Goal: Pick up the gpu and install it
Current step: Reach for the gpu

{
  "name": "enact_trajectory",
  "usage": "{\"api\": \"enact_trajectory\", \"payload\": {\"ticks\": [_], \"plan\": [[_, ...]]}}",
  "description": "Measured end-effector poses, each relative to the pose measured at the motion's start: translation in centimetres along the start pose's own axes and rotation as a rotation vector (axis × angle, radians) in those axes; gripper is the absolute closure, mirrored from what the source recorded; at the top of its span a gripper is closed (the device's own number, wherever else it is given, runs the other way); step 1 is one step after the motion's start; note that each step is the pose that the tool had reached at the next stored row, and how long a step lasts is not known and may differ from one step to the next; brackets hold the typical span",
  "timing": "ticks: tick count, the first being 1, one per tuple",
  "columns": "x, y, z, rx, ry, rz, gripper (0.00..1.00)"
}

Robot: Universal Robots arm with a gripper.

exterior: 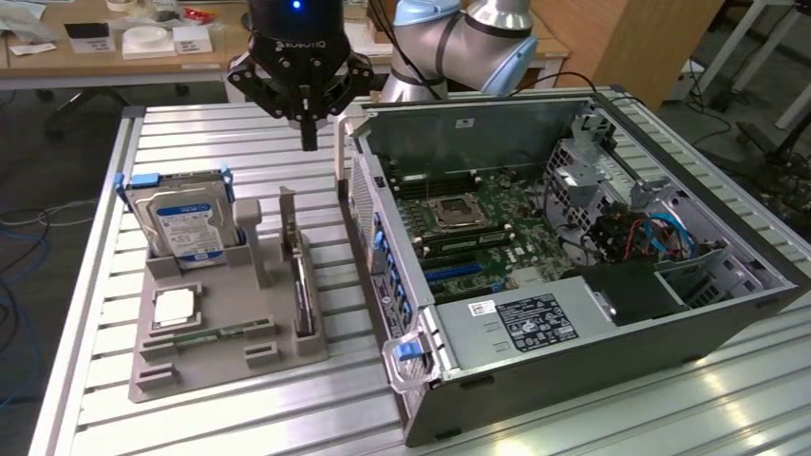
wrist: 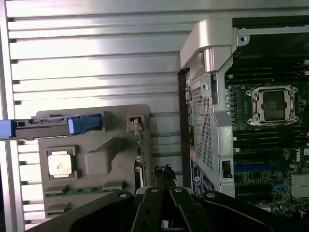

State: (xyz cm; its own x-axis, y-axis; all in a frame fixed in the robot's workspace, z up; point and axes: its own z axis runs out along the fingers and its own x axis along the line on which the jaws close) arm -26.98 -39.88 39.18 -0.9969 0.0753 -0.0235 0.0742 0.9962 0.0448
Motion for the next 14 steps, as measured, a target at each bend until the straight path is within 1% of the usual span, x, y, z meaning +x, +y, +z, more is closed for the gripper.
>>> {"api": "enact_trajectory", "payload": {"ticks": [11,14], "plan": [[0.19,-0.02,0.00,0.0000,-0.0001,0.000,0.89],[0.20,-0.18,-0.01,0.0000,0.0001,0.000,0.89]]}}
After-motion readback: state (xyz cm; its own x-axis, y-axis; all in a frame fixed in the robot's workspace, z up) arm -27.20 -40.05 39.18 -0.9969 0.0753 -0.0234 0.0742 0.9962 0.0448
